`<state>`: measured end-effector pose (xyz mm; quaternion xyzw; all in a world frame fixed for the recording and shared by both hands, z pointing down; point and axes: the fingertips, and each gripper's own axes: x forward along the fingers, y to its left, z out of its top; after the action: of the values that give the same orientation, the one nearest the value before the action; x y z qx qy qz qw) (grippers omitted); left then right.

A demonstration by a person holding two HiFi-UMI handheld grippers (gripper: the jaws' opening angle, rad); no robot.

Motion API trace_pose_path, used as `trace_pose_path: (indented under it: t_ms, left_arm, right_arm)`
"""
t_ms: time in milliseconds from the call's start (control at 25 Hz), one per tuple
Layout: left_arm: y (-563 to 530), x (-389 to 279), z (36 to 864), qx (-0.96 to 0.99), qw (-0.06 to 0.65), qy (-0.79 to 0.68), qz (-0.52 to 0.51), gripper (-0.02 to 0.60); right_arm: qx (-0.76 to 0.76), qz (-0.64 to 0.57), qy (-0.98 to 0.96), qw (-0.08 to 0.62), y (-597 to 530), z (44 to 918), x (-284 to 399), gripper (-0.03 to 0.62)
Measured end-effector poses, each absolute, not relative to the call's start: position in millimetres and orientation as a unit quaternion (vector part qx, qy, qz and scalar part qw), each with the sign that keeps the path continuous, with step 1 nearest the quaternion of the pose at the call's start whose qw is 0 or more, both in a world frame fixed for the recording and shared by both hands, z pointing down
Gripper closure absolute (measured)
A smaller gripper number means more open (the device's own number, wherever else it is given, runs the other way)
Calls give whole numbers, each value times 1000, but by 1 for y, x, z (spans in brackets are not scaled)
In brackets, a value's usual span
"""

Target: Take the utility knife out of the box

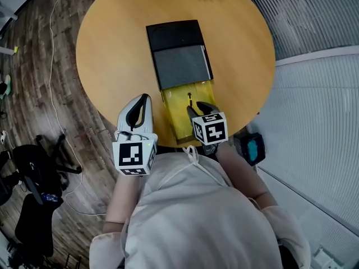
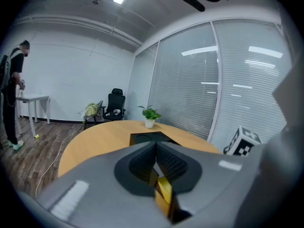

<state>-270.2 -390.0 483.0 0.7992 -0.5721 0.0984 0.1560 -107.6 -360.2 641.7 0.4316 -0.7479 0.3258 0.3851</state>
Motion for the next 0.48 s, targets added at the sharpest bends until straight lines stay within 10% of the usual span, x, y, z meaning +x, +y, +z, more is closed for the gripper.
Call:
trace_pose_path:
  t_ms: [480]
  left_arm:
    - [-396, -289, 501, 794, 159, -576, 111, 575]
  right_arm:
    - [443, 334, -702, 447, -369, 687, -105, 525]
